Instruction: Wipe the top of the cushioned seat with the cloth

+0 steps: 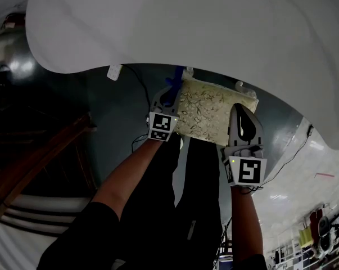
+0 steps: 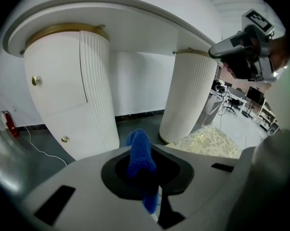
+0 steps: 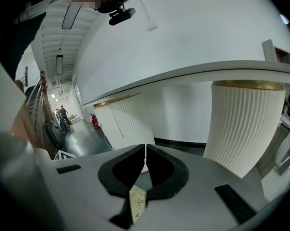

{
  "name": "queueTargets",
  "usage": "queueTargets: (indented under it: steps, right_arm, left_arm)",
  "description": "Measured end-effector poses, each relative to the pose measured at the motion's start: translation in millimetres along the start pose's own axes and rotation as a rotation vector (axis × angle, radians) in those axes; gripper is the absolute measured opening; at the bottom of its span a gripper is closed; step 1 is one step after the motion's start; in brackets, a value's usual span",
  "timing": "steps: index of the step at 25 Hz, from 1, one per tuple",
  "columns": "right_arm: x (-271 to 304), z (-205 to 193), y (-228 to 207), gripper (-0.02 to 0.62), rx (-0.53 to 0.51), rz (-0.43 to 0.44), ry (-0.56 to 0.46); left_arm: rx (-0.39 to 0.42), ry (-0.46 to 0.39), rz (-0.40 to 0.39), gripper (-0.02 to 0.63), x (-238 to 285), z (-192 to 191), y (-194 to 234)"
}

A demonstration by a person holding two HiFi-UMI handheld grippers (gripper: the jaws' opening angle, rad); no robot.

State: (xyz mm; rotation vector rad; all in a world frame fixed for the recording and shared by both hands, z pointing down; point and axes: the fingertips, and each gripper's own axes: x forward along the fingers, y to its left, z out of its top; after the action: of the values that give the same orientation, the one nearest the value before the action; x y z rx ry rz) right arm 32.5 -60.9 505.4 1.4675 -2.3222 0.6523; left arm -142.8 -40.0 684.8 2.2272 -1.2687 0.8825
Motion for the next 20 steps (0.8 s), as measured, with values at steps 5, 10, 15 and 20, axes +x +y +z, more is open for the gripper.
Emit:
queueTargets:
  steps: [5, 10, 15, 20]
  right_arm:
    - [1, -15, -4, 0.038, 0.014, 0.006, 0.025]
    - [-1, -17, -4, 0.038, 0.021, 0.017, 0.025]
    - [-1, -12, -10, 0.038, 0.027, 0.02, 0.008]
    - [-4, -12, -17, 0.038, 0.036, 0.005, -0.001]
  left_arm:
    - [-0.025, 0.034, -0.069, 0.04, 15, -14, -21]
    - [-0.001, 0.077, -0.127, 0.041, 29, -23, -38]
    - [-0.017, 0.07, -0.153, 0.04, 31, -25, -39]
    - [0.008, 0.105, -0.183, 0.04, 35, -26, -48]
